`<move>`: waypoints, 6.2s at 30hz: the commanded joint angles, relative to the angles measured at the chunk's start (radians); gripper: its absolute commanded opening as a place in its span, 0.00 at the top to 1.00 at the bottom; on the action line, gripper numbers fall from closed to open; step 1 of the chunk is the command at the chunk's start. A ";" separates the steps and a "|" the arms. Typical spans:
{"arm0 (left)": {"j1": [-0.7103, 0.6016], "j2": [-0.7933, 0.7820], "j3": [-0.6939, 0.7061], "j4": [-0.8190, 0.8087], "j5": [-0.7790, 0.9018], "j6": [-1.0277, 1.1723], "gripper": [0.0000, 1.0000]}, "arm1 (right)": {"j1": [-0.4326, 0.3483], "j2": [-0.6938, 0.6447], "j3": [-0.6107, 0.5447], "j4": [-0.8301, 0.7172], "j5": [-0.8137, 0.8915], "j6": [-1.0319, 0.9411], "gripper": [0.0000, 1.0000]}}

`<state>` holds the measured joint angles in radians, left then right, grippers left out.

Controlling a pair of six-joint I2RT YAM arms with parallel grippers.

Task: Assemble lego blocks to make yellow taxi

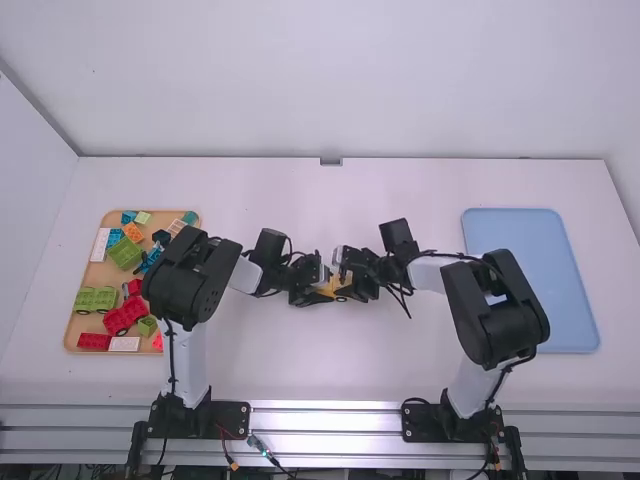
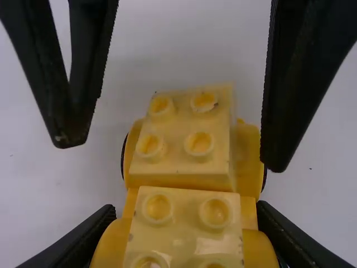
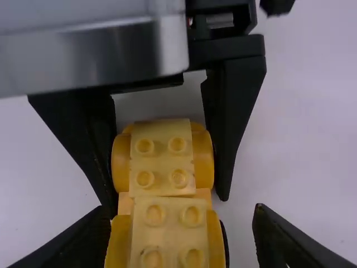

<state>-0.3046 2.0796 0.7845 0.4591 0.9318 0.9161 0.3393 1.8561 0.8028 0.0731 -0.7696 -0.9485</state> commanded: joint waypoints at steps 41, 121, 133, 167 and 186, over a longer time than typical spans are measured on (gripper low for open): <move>0.003 0.021 -0.010 -0.025 -0.055 0.015 0.41 | 0.002 -0.031 -0.013 -0.009 0.089 0.010 0.37; 0.003 0.021 -0.010 -0.032 -0.055 0.015 0.42 | -0.035 0.004 -0.064 0.061 -0.137 -0.042 1.00; 0.003 0.021 -0.010 -0.032 -0.054 0.015 0.42 | -0.042 0.004 -0.064 0.053 -0.138 -0.043 1.00; 0.003 0.021 -0.010 -0.021 -0.055 0.015 0.43 | 0.015 0.115 -0.064 0.039 0.120 -0.002 1.00; 0.003 0.021 -0.005 -0.032 -0.055 -0.012 0.36 | -0.112 -0.169 -0.064 0.158 -0.116 0.010 0.01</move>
<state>-0.2920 2.0792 0.7879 0.4503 0.9302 0.9161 0.2363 1.7409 0.7437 0.2661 -0.8940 -0.9405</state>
